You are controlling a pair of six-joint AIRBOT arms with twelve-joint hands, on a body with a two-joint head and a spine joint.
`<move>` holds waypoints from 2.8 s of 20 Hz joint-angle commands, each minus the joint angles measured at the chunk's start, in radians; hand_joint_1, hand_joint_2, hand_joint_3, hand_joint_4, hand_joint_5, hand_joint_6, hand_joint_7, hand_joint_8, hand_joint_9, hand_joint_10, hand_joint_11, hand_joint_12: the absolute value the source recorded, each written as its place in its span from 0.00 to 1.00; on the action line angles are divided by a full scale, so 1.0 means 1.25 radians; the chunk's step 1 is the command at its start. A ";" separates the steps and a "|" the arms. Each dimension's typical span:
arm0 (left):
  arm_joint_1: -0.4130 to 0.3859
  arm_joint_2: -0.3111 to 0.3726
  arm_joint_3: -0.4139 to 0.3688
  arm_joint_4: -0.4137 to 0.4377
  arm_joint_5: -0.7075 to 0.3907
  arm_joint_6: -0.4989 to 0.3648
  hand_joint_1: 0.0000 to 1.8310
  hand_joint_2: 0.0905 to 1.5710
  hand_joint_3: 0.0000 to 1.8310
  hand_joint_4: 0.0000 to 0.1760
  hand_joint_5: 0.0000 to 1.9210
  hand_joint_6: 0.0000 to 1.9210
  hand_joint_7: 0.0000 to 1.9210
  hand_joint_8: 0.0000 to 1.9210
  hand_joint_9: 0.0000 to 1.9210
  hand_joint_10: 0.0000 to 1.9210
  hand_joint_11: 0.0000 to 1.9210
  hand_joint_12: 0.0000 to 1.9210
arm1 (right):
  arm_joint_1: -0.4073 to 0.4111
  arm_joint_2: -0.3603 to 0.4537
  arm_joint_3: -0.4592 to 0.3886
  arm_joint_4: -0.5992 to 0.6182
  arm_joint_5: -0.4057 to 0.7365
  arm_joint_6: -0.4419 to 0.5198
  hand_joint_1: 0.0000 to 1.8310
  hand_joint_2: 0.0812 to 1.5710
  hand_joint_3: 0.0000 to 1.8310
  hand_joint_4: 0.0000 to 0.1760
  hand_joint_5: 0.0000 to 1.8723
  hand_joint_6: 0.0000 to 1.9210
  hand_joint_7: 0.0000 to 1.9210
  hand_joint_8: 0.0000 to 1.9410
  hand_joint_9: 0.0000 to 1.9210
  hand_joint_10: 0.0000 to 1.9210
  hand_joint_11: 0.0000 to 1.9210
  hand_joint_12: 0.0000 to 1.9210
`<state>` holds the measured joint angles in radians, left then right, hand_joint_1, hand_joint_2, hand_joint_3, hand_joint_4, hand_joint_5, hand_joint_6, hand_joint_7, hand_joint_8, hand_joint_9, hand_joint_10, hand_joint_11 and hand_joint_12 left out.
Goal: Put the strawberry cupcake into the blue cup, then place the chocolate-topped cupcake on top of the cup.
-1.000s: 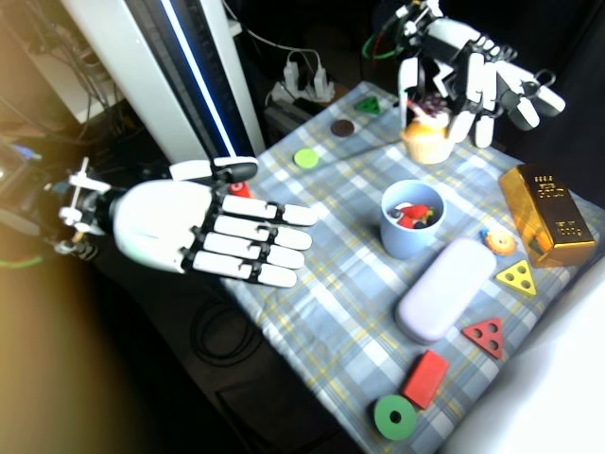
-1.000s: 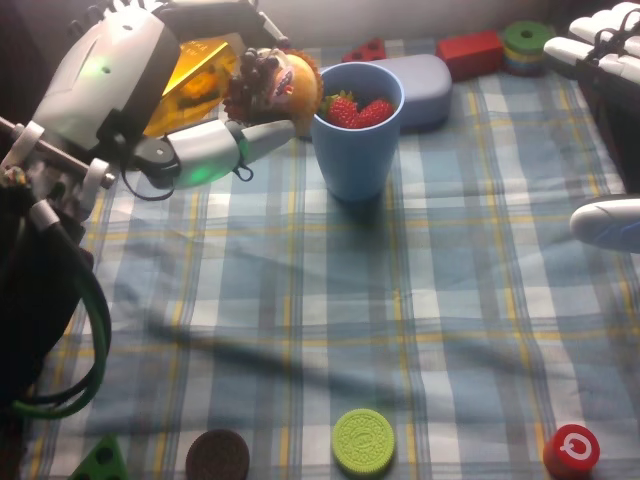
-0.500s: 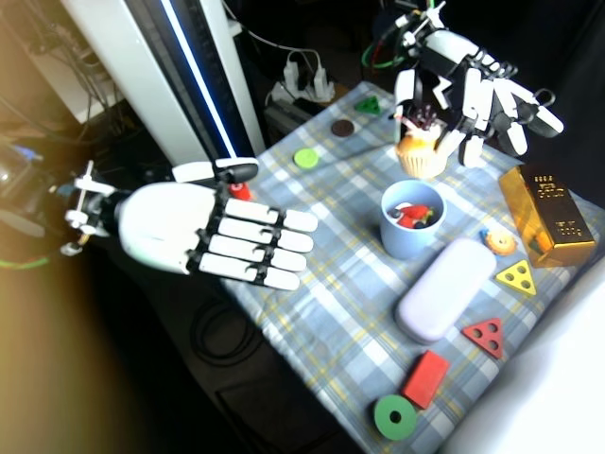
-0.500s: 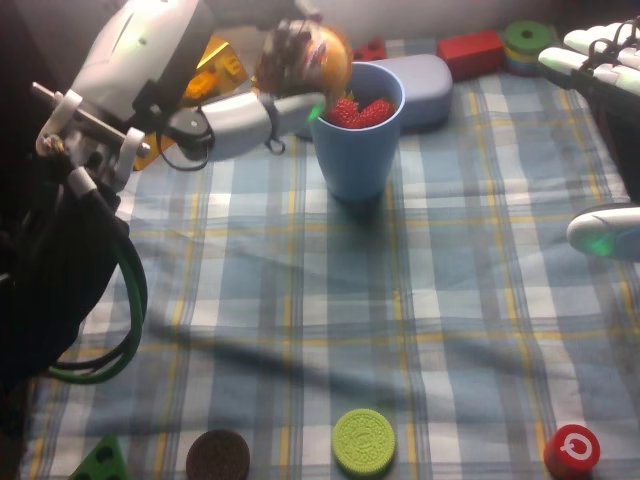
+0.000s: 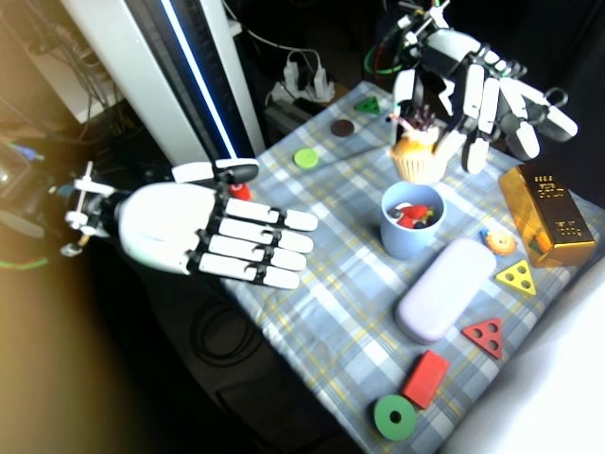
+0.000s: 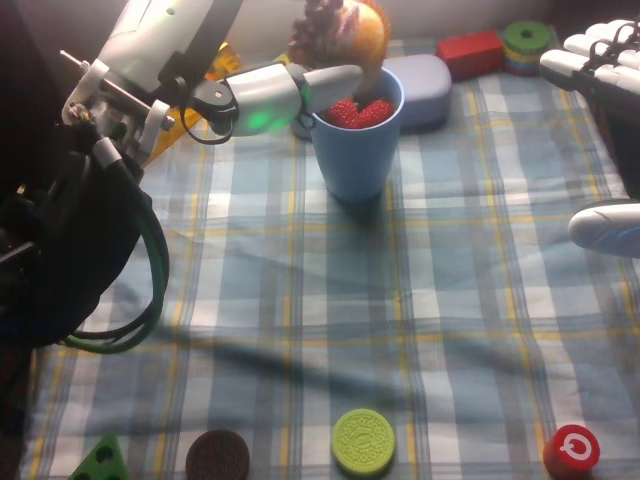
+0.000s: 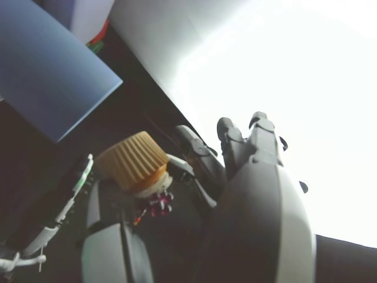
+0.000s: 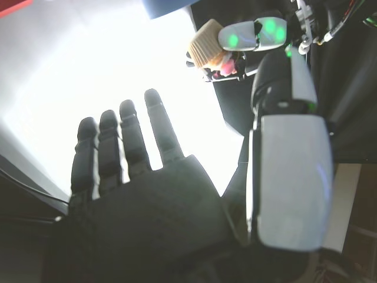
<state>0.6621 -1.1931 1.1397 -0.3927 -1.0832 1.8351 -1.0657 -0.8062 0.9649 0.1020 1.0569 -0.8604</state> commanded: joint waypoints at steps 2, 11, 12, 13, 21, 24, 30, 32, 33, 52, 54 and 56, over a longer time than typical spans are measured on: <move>-0.011 -0.002 0.007 0.023 -0.085 -0.009 0.50 0.69 0.00 0.40 0.43 0.01 0.43 0.00 0.15 0.00 0.00 0.00 | 0.003 -0.001 0.003 0.007 0.099 0.009 0.00 0.59 0.00 0.14 0.04 0.00 0.04 0.00 0.00 0.00 0.00 0.02; -0.006 -0.015 0.024 0.022 -0.078 -0.021 0.59 0.64 0.00 0.49 0.44 0.00 0.34 0.00 0.12 0.00 0.00 0.00 | 0.003 0.000 0.004 0.003 0.100 0.016 0.00 0.59 0.00 0.05 0.04 0.00 0.04 0.00 0.01 0.00 0.00 0.01; -0.005 -0.017 0.027 0.022 -0.078 -0.031 0.59 0.64 0.00 0.51 0.44 0.00 0.32 0.00 0.12 0.00 0.00 0.00 | 0.003 0.000 0.004 0.003 0.100 0.016 0.00 0.59 0.00 0.01 0.04 0.00 0.04 0.00 0.01 0.00 0.00 0.01; -0.005 -0.020 0.033 0.023 -0.078 -0.049 0.60 0.64 0.00 0.47 0.44 0.00 0.32 0.00 0.12 0.00 0.00 0.00 | 0.003 0.000 0.004 0.002 0.100 0.016 0.00 0.59 0.00 0.00 0.04 0.00 0.05 0.00 0.00 0.00 0.00 0.00; -0.005 -0.027 0.047 0.029 -0.065 -0.082 0.59 0.64 0.00 0.44 0.45 0.00 0.38 0.01 0.15 0.00 0.00 0.00 | 0.002 -0.001 0.004 0.001 0.100 0.016 0.00 0.61 0.00 0.00 0.05 0.01 0.06 0.01 0.01 0.00 0.03 0.01; -0.014 -0.033 0.047 0.044 -0.053 -0.082 0.51 0.63 0.00 0.54 0.45 0.00 0.29 0.00 0.13 0.00 0.00 0.00 | 0.002 -0.001 0.004 0.001 0.100 0.017 0.00 0.61 0.00 0.00 0.04 0.00 0.05 0.00 0.00 0.00 0.02 0.01; -0.019 -0.040 0.047 0.055 -0.041 -0.082 0.50 0.64 0.00 0.60 0.45 0.00 0.21 0.01 0.10 0.01 0.00 0.00 | 0.000 -0.005 0.007 0.001 0.100 0.021 0.00 0.62 0.00 0.00 0.04 0.00 0.05 0.00 0.00 0.00 0.02 0.01; -0.021 -0.038 0.047 0.057 -0.041 -0.082 0.50 0.65 0.00 0.51 0.46 0.00 0.26 0.01 0.12 0.00 0.00 0.00 | -0.001 -0.006 0.007 0.001 0.100 0.023 0.00 0.61 0.00 0.00 0.03 0.00 0.04 0.00 0.00 0.00 0.01 0.01; -0.022 -0.037 0.047 0.058 -0.042 -0.082 0.51 0.64 0.00 0.56 0.46 0.00 0.32 0.01 0.14 0.00 0.00 0.00 | -0.002 -0.007 0.008 0.001 0.100 0.024 0.00 0.62 0.00 0.00 0.04 0.00 0.04 0.00 0.01 0.00 0.02 0.01; 0.211 0.204 -0.178 -0.015 -0.209 -0.054 0.00 0.52 0.00 0.41 0.01 0.00 0.00 0.00 0.00 0.00 0.00 0.00 | -0.027 0.024 -0.038 0.078 0.172 -0.060 0.00 0.60 0.00 0.36 0.00 0.00 0.00 0.00 0.00 0.00 0.00 0.00; 0.253 0.215 -0.218 -0.057 -0.248 0.020 0.00 0.51 0.00 0.42 0.00 0.00 0.00 0.00 0.00 0.00 0.00 0.00 | -0.049 0.023 -0.047 0.104 0.202 -0.066 0.00 0.62 0.01 0.25 0.00 0.00 0.00 0.00 0.00 0.00 0.00 0.00; 0.305 0.216 -0.246 -0.092 -0.284 0.042 0.00 0.52 0.00 0.35 0.02 0.01 0.00 0.00 0.00 0.00 0.00 0.00 | -0.083 0.022 -0.055 0.139 0.242 -0.067 0.00 0.61 0.00 0.35 0.00 0.00 0.00 0.00 0.00 0.00 0.00 0.00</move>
<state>1.0622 -0.9241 0.8242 -0.5369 -1.3190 1.8877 -1.1831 -0.7780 0.8951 0.2668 1.2167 -0.9451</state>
